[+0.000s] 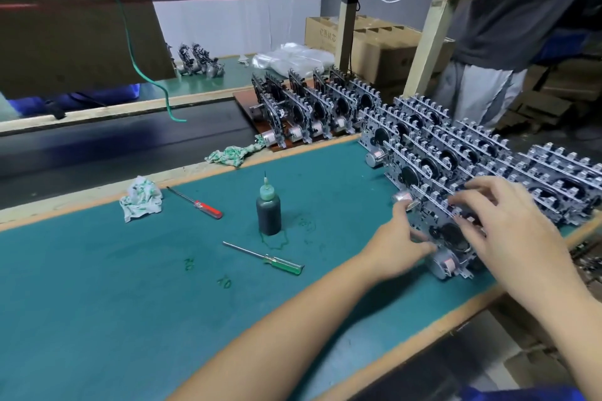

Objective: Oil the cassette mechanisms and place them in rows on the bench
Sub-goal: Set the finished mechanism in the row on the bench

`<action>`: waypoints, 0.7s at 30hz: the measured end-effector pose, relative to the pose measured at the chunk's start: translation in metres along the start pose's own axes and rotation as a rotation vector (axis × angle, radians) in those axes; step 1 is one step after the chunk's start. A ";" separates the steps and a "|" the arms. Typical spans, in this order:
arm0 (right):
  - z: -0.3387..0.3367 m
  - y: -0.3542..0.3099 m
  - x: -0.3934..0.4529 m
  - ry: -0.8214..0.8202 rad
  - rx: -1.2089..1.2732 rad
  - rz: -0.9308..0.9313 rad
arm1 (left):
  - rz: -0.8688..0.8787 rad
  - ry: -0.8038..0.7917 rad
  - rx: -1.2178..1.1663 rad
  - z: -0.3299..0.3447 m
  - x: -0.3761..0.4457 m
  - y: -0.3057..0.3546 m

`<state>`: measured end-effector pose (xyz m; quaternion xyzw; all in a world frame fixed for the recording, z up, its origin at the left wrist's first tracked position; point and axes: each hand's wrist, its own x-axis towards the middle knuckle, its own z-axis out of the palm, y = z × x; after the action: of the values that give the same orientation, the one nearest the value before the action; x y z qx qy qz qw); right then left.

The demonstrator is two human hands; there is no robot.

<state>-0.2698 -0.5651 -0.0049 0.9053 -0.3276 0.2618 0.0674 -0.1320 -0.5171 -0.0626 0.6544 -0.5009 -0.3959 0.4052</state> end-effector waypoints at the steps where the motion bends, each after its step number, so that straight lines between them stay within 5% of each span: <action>1: -0.002 -0.007 0.001 0.026 -0.004 -0.022 | -0.009 0.006 -0.017 -0.005 -0.001 0.002; 9: 0.010 -0.129 -0.001 -0.002 0.532 -0.308 | 0.153 0.333 0.140 -0.101 -0.107 -0.013; 15: 0.020 -0.234 0.008 -0.437 0.854 -0.549 | -0.058 0.617 0.392 -0.152 -0.268 -0.050; 21: 0.022 -0.359 0.014 -0.488 0.820 -0.992 | -0.316 0.952 0.764 -0.187 -0.407 -0.063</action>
<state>-0.0253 -0.3009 0.0015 0.9336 0.2454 0.0913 -0.2445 -0.0136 -0.0840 -0.0088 0.9236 -0.2689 0.0903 0.2580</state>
